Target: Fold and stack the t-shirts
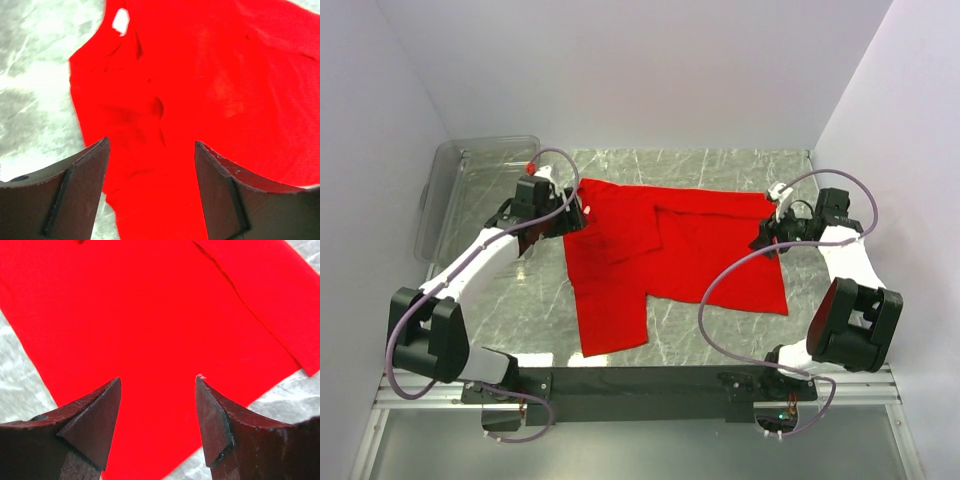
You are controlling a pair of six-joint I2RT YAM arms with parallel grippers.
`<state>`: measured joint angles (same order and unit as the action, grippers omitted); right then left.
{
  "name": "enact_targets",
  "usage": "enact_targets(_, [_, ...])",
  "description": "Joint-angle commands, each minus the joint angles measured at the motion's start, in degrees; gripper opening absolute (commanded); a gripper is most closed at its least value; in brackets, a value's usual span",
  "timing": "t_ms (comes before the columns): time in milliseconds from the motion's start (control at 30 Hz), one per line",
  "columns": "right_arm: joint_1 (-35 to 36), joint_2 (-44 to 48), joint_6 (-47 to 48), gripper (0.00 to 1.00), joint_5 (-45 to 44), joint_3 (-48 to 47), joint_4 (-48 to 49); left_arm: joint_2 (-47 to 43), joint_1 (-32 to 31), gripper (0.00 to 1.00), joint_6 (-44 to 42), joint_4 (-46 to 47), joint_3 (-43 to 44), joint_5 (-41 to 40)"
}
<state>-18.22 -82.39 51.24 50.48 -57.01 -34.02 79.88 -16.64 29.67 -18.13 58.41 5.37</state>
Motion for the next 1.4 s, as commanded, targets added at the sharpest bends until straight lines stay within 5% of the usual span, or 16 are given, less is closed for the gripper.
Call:
enact_targets(0, [0.3, 2.8, 9.7, 0.68, 0.6, 0.5, -5.1, -3.7, 0.6, 0.74, 1.3, 2.8, -1.9, -3.1])
enact_targets(167, [0.5, 5.3, 19.3, 0.68, -2.4, 2.2, -9.4, -6.0, 2.7, 0.73, 4.0, 1.5, -6.0, -3.9])
enact_targets(300, [-0.1, 11.3, 36.1, 0.68, -7.7, 7.2, -18.2, -10.8, 4.6, 0.73, 10.0, 0.8, -10.3, -3.3])
enact_targets(500, [-2.3, 20.2, 47.2, 0.68, -17.6, 15.3, -23.3, -14.0, 6.7, 0.69, 20.0, 1.5, -19.6, 4.4])
enact_targets(833, [-2.7, 25.2, 50.4, 0.66, -27.1, 23.9, -22.2, -10.6, 6.7, 0.63, 22.1, 5.0, -25.9, 8.6])
enact_targets(1367, [0.1, 17.4, 44.6, 0.62, -28.6, 24.7, -13.4, -2.5, 6.7, 0.60, 22.7, 8.2, -24.9, 8.9])
